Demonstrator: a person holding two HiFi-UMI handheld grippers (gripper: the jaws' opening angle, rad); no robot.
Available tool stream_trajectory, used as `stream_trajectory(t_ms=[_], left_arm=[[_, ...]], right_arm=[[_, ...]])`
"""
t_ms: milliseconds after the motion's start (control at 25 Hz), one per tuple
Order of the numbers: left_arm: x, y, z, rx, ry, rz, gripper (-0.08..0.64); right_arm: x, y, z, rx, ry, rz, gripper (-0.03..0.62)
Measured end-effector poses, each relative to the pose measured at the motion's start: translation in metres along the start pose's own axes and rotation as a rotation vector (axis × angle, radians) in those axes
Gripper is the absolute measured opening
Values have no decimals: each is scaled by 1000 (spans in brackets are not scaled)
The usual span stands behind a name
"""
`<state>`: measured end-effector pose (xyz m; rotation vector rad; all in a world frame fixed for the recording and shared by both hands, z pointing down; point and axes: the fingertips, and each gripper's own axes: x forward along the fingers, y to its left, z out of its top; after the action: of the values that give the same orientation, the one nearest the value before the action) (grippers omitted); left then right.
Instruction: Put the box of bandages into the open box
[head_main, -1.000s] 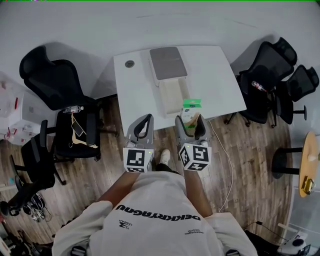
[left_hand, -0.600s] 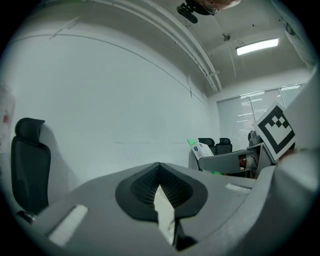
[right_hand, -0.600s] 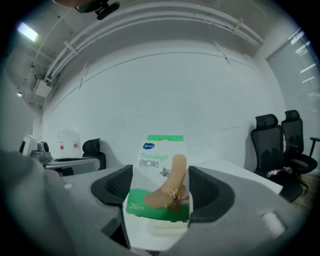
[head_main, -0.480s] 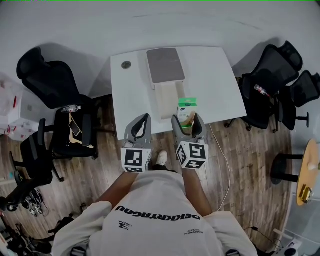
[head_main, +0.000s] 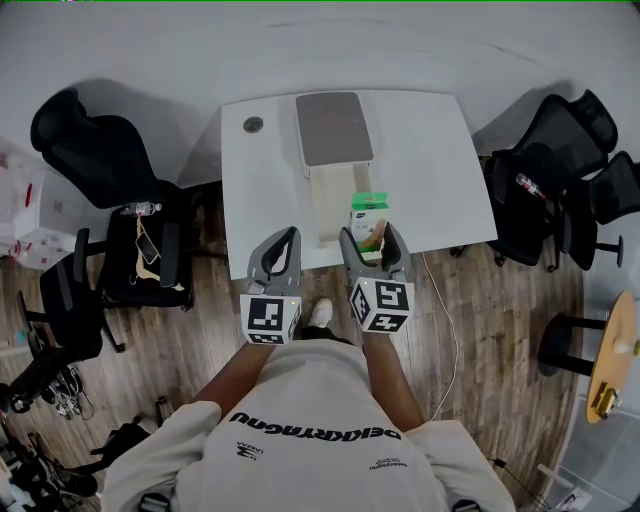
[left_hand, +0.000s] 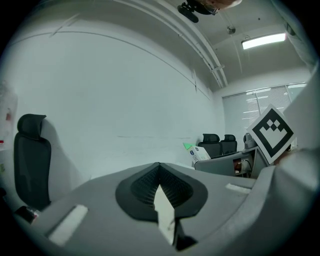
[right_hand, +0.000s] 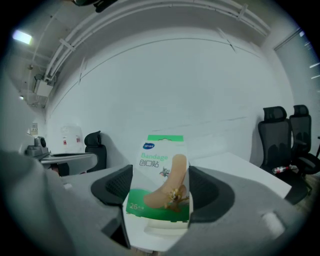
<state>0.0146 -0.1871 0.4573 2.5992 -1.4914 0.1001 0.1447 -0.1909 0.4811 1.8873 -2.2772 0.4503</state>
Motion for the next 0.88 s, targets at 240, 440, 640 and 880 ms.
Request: stream_trajectory(t_ms=[240, 440, 640, 880], left_arm=[[8, 5, -6, 2, 9, 19, 0], [12, 6, -17, 3, 31, 26, 0], [18, 13, -23, 3, 44, 44, 0], [28, 16, -25, -20, 56, 49, 0]], right_arm=[[18, -1, -12, -3, 53, 30, 348], [32, -6, -27, -7, 94, 43, 347], [47, -8, -39, 5, 137, 53, 348], [64, -10, -51, 1, 180, 60, 348]])
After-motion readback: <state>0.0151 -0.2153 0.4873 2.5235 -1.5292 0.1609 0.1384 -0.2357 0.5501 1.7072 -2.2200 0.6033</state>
